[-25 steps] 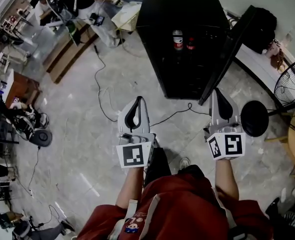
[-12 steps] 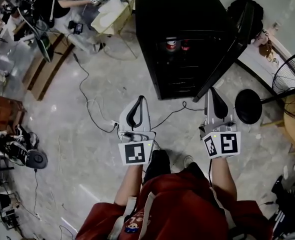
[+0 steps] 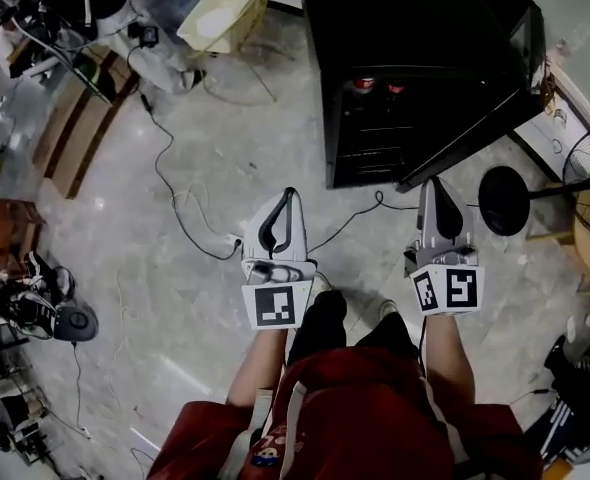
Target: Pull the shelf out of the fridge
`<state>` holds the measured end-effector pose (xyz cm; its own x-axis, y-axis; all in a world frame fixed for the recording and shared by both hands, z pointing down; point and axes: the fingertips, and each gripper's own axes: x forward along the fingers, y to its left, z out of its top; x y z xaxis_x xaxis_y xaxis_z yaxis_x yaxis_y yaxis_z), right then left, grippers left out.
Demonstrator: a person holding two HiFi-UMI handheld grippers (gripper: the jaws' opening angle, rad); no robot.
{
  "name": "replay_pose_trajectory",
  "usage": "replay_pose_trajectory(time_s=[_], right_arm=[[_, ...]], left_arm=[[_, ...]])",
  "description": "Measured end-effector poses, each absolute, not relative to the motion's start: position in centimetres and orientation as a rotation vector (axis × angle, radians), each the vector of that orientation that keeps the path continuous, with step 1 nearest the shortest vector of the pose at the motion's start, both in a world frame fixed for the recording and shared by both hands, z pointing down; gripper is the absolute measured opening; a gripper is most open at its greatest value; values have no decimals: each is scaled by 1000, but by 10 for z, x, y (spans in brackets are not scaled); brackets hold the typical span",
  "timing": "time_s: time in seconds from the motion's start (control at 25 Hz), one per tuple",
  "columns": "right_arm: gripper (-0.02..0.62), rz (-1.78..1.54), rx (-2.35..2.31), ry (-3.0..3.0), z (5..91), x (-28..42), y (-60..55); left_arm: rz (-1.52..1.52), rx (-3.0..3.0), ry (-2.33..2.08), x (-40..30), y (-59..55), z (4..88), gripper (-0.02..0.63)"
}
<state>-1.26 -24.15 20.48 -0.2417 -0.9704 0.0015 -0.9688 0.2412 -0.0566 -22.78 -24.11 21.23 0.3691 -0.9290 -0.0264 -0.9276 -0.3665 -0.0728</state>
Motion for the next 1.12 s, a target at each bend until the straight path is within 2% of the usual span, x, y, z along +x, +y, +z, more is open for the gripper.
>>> replay_pose_trajectory(time_s=[0.16,0.6,1.12], right_arm=[[-3,-55,-1907,2461,233,-32,-250],[-3,-282,-2052,2441,359,-27,-233],[-3,-358,-2026,2566,529,-8,-228]], left_arm=[[-23,-2541,1699,-239,-252,241,-3],[-133,-2681,1612,-234,-254,362,-3],[-187,-2763,1619,-190,-242,527,-3]])
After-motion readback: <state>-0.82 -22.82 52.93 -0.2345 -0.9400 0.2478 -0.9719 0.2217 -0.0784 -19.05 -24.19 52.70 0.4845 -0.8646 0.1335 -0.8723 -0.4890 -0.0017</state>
